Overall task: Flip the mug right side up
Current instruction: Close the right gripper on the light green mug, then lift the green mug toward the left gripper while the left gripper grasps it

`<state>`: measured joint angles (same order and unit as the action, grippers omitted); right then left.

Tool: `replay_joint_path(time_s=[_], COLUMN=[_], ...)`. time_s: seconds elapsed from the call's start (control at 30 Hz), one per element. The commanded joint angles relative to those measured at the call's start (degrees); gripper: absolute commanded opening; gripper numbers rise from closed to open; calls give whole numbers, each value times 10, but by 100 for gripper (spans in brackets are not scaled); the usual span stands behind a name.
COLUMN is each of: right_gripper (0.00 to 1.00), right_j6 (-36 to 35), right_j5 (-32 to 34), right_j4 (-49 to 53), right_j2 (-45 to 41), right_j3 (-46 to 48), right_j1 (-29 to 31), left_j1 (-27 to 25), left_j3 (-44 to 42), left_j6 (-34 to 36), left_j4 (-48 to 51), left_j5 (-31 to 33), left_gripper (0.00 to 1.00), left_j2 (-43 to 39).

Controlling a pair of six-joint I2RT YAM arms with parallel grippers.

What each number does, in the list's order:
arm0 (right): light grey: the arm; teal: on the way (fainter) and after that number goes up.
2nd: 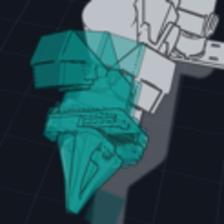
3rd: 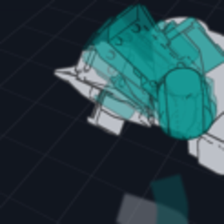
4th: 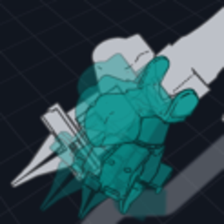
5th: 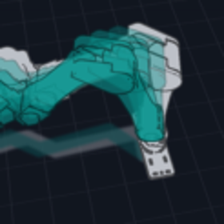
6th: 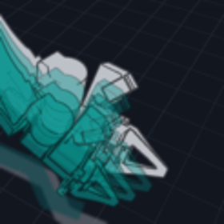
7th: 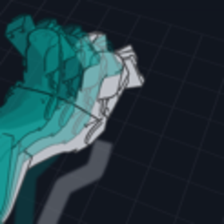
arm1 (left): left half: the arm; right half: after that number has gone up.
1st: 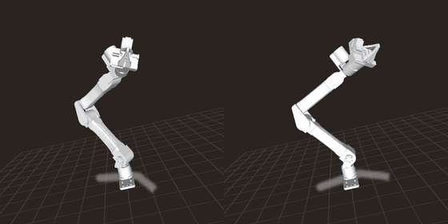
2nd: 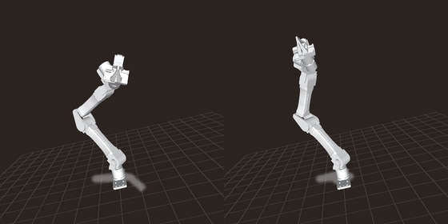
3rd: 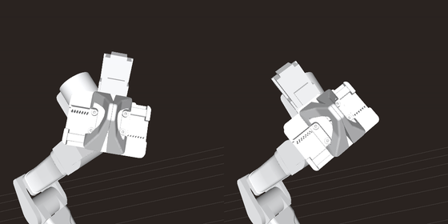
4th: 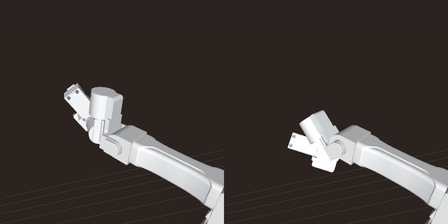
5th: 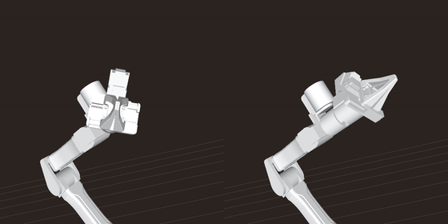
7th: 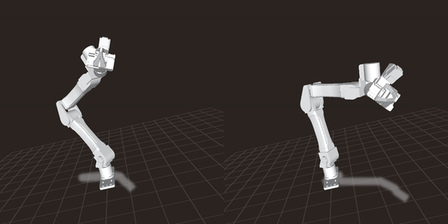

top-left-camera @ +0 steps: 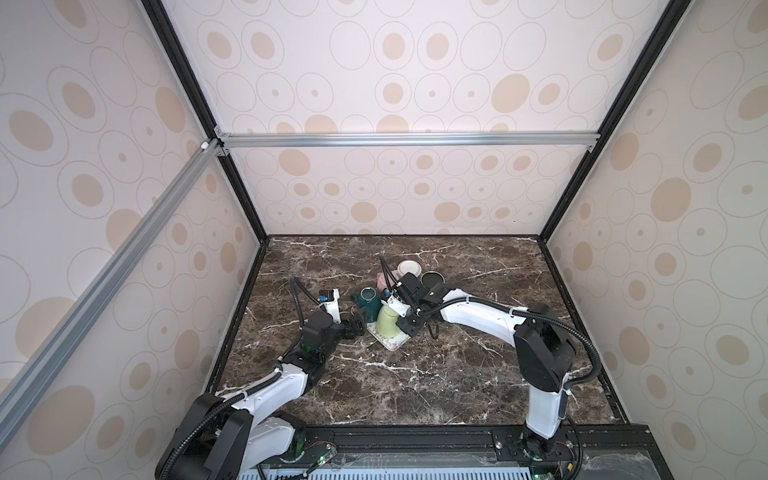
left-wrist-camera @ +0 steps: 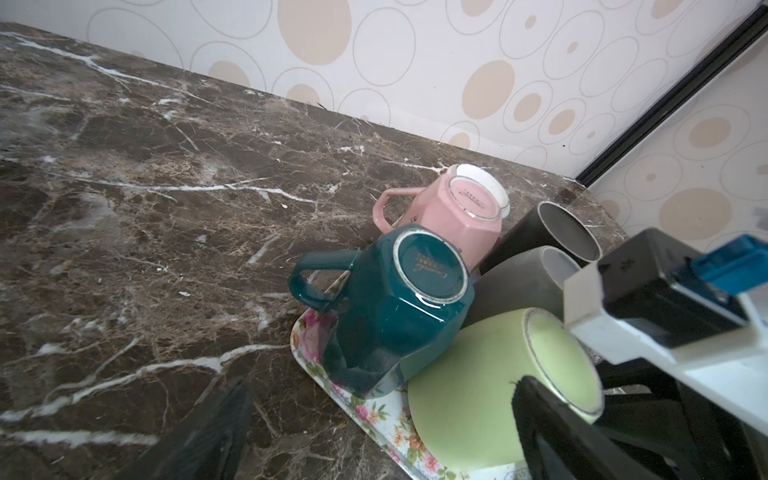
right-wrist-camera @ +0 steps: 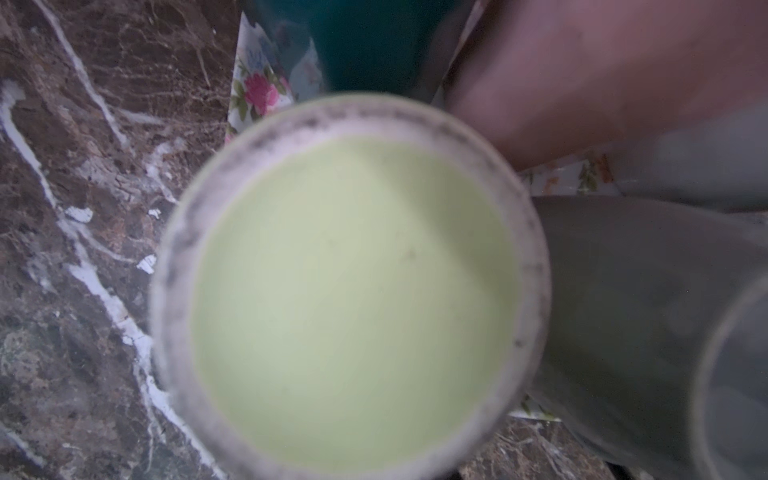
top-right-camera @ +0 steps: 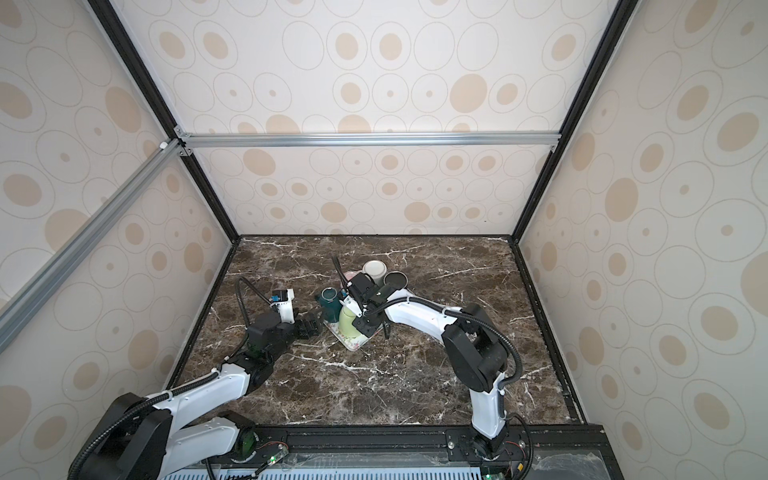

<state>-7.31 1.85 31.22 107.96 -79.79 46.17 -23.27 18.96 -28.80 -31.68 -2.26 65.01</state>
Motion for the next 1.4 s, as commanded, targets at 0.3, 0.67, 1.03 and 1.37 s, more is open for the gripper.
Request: replay_joint_path(time_s=[0.3,0.67,1.03,1.37], right_gripper=[0,0,0,0], right_j6=[104,153,186,215], right_j5=[-43,-59,-61,-82], right_j4=[-154,-234,-269,-320], right_j2=[-109,-191,-256,-298], right_j3=[94,170,211,246], right_j1=[4,0,-5,-18], left_j1=[-5,-5,-12,-34], left_j3=[10,15,33,43], left_j6=[-11,-8,-45,-58], left_j4=[-8,0,12,59], left_j5=[-6,-3,-58,-66], left_gripper=[98,98,98,98], left_j2=[-4,-8,-5,-64])
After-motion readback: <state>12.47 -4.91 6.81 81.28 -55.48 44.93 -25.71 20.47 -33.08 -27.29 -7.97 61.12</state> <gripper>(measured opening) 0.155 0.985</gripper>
